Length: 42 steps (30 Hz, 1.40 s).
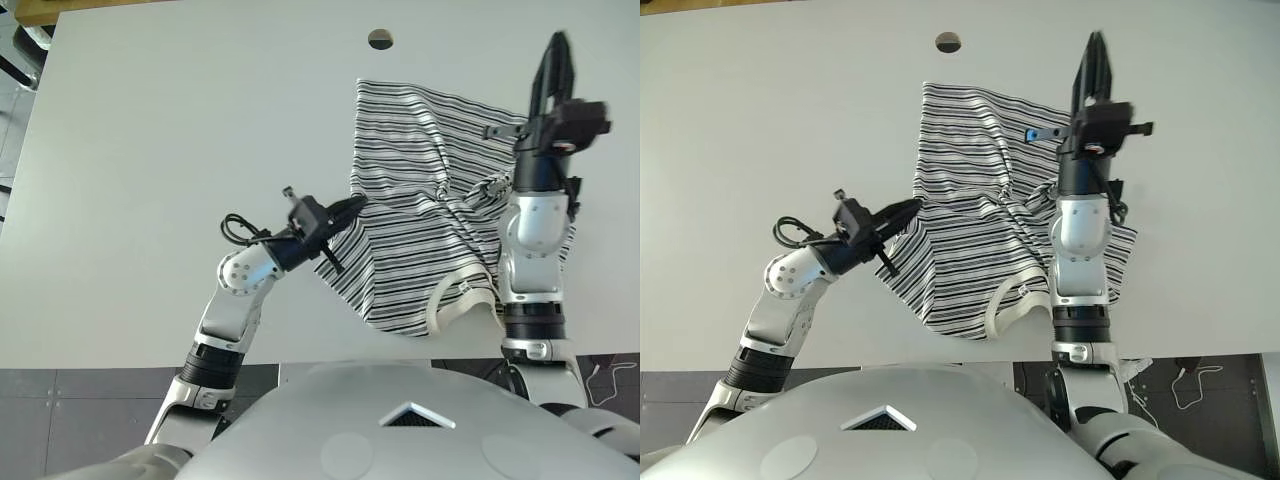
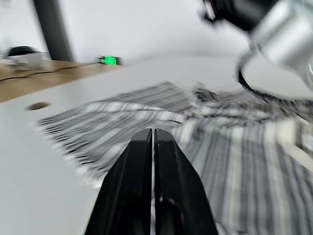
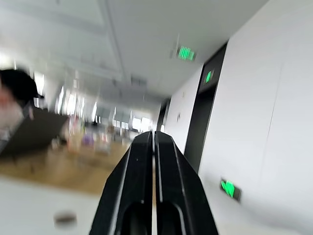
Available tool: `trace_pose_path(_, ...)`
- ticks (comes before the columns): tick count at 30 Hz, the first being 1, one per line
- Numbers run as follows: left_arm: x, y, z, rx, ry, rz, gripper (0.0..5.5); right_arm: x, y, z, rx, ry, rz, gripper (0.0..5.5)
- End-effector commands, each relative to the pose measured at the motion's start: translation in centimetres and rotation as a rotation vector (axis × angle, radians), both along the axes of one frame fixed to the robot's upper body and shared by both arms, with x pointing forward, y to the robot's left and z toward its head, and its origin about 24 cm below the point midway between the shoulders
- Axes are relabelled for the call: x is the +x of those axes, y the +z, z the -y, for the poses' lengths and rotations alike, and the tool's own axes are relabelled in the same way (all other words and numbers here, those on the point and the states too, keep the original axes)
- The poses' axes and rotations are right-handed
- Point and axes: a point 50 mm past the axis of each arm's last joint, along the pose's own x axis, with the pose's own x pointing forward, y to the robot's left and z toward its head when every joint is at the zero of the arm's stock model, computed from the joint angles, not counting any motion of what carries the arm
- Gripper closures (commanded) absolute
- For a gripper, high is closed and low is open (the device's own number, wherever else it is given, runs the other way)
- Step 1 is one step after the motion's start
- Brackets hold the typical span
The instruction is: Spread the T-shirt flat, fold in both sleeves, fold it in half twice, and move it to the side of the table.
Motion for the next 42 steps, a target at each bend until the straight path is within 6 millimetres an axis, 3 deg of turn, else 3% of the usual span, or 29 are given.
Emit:
trace_pose_path(1, -1.2, 0.1, 0.7, 0.205, -0.139, -0.005, 5.38, -0.9, 1.7, -1.5, 0.022, 0.072, 0.045, 5.40)
trace_pose_path(6, -2.4, -0.7, 0.3, 0.353, -0.268, -0.121, 5.38, -1.4, 2.1, -1.5, 0.050, 0.066, 0.052, 5.40)
trace_pose_path(9, -2.7, -1.2, -1.3, 0.421, -0.285, -0.231, 5.38, -1.4, 1.9, -1.1, 0.067, 0.042, 0.045, 5.40)
trace_pose_path(13, -3.2, -1.5, -4.8, 0.491, -0.309, -0.354, 5.38, -1.4, 1.8, -1.3, 0.077, 0.026, 0.043, 5.40)
trace_pose_path(17, -4.4, -2.7, -10.1, 0.619, -0.268, -0.484, 5.38, -1.4, 2.0, -1.4, 0.082, 0.022, 0.046, 5.40)
trace_pose_path(21, -4.7, -1.9, -11.5, 0.604, -0.283, -0.492, 5.38, -1.3, 1.8, -1.5, 0.079, 0.018, 0.042, 5.40)
trace_pose_path(22, -4.5, -1.3, -11.0, 0.538, -0.295, -0.487, 5.38, -1.3, 1.7, -1.4, 0.078, 0.014, 0.040, 5.40)
trace_pose_path(25, -0.9, 2.7, -8.7, 0.189, -0.246, -0.368, 5.38, -1.2, 1.4, -1.0, 0.076, 0.001, 0.034, 5.40)
trace_pose_path(30, 4.3, 7.8, -5.3, -0.115, -0.195, -0.284, 5.38, -0.9, 0.8, -0.3, 0.071, -0.016, 0.019, 5.40)
trace_pose_path(31, 5.6, 7.8, -4.5, -0.110, -0.143, -0.296, 5.38, -0.8, 0.6, -0.2, 0.070, -0.018, 0.014, 5.40)
trace_pose_path(35, 11.3, 4.8, -1.0, 0.147, 0.044, -0.262, 5.38, -0.6, -0.2, -0.1, 0.062, -0.021, -0.013, 5.40)
trace_pose_path(42, 16.2, 1.6, 3.3, 0.330, 0.101, -0.223, 5.38, -0.4, -1.1, 0.0, 0.051, -0.019, -0.044, 5.40)
